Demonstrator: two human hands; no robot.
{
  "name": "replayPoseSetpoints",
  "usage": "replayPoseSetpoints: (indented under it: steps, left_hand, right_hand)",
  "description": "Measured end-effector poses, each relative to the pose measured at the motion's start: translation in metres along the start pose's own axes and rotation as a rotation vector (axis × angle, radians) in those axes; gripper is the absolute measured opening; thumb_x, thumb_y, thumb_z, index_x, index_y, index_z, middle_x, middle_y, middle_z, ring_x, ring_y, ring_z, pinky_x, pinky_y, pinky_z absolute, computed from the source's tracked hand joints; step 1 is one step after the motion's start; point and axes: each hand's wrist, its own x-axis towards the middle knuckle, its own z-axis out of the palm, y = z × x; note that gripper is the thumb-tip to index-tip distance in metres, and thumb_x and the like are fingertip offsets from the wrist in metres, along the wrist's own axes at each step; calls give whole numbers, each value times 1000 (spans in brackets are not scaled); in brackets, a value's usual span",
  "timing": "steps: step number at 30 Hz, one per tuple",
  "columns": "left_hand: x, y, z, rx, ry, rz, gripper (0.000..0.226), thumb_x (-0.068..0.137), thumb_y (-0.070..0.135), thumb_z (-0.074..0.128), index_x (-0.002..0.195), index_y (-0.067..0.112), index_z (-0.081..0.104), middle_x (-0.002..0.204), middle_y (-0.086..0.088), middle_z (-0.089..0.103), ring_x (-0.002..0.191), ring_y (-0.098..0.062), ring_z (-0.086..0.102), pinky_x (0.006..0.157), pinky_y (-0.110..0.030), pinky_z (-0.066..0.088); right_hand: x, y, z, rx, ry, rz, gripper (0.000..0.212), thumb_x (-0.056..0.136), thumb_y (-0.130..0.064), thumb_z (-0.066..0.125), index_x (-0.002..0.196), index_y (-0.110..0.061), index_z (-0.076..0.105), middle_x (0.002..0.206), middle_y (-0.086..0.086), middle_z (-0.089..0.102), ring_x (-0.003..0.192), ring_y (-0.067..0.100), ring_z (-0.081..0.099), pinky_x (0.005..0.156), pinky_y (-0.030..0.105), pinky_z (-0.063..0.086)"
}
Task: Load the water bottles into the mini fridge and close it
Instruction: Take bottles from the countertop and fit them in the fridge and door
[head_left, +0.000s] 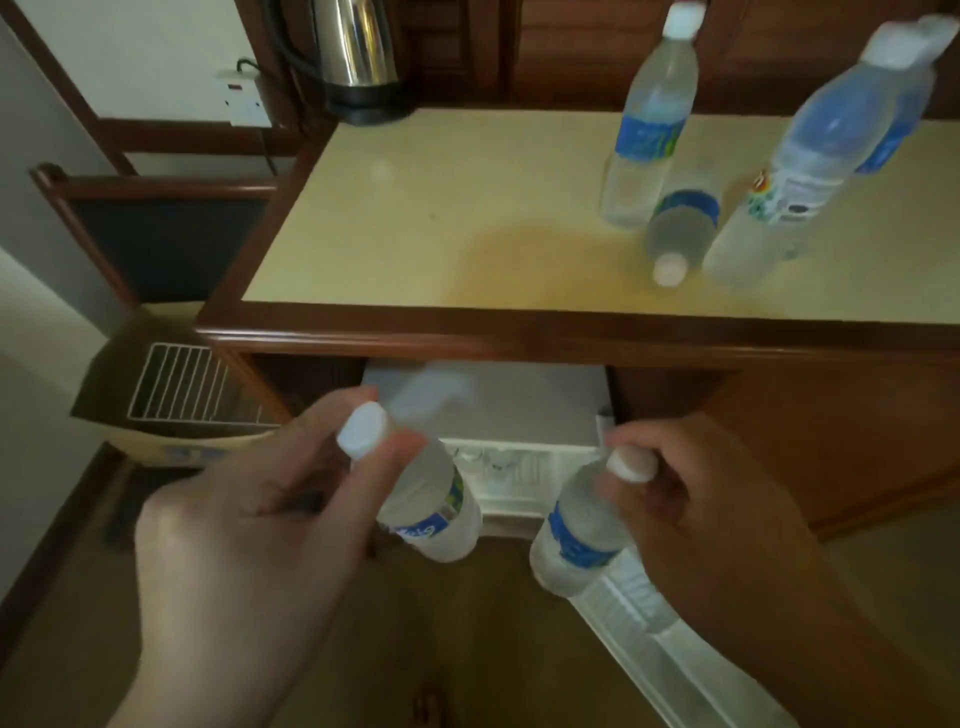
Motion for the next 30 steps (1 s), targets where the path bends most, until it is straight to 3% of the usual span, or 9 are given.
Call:
replayPoseSetpoints:
  steps: [3, 6, 8, 12, 18, 23, 27, 30]
  left_hand:
    - [-17, -41, 25, -22, -42, -65, 21, 82, 50, 77, 102, 55, 70, 95, 41, 68, 93, 14, 66, 69, 0, 48]
    - [-33, -86, 56, 181, -77, -34, 28, 82, 64, 73, 108, 51, 72, 85, 27, 73, 79, 3, 71, 66, -16, 57]
    - [-38, -117, 80, 228, -69, -71, 33, 81, 61, 70, 109, 44, 75, 83, 20, 74, 74, 4, 70, 61, -25, 59]
    - [-42, -183, 139, 249, -35, -105, 27, 77, 60, 69, 101, 47, 75, 70, 21, 71, 63, 6, 67, 57, -24, 59]
    - [-39, -279, 221, 330, -76, -47, 30, 81, 62, 60, 106, 46, 67, 72, 17, 74, 60, -1, 68, 52, -30, 59]
    - [-24, -334, 272, 294, -102, -51, 21, 84, 53, 73, 104, 45, 69, 80, 20, 74, 72, 0, 69, 62, -27, 59]
    - [-6, -365, 303, 195, -135, -70, 24, 83, 57, 72, 104, 47, 67, 86, 26, 74, 80, 3, 68, 72, -21, 55]
    - [12, -388, 321, 156, -183, -58, 29, 82, 63, 68, 108, 51, 69, 92, 29, 73, 86, 9, 67, 80, -23, 57]
  right_hand:
    - [-18, 27, 52, 4, -32, 23, 22, 91, -36, 66, 112, -37, 58, 100, -19, 56, 87, -1, 58, 68, 10, 47]
    - [-25, 64, 107, -3, -11, 31, 21, 90, -38, 63, 110, -31, 59, 97, -15, 57, 77, 4, 61, 64, 15, 50]
    - [-25, 93, 145, -33, -16, 50, 21, 91, -35, 63, 111, -32, 57, 95, -11, 56, 76, 5, 60, 63, 20, 51]
    - [-13, 149, 222, -99, -49, 109, 24, 91, -19, 68, 110, -27, 57, 96, -7, 53, 78, 10, 58, 64, 21, 50]
    - [17, 211, 321, -186, -116, 215, 24, 95, -21, 59, 118, -22, 54, 101, -5, 42, 87, 16, 53, 72, 29, 50]
    - [56, 244, 376, -180, -106, 310, 34, 96, -24, 63, 128, -22, 52, 115, 1, 47, 99, 20, 56, 81, 30, 47]
    - [88, 266, 399, -191, -122, 348, 42, 93, -21, 69, 132, -21, 53, 127, 5, 51, 109, 24, 59, 92, 32, 48]
    - [110, 283, 408, -229, -132, 369, 45, 90, -18, 71, 131, -18, 52, 127, 7, 51, 109, 24, 57, 90, 32, 48]
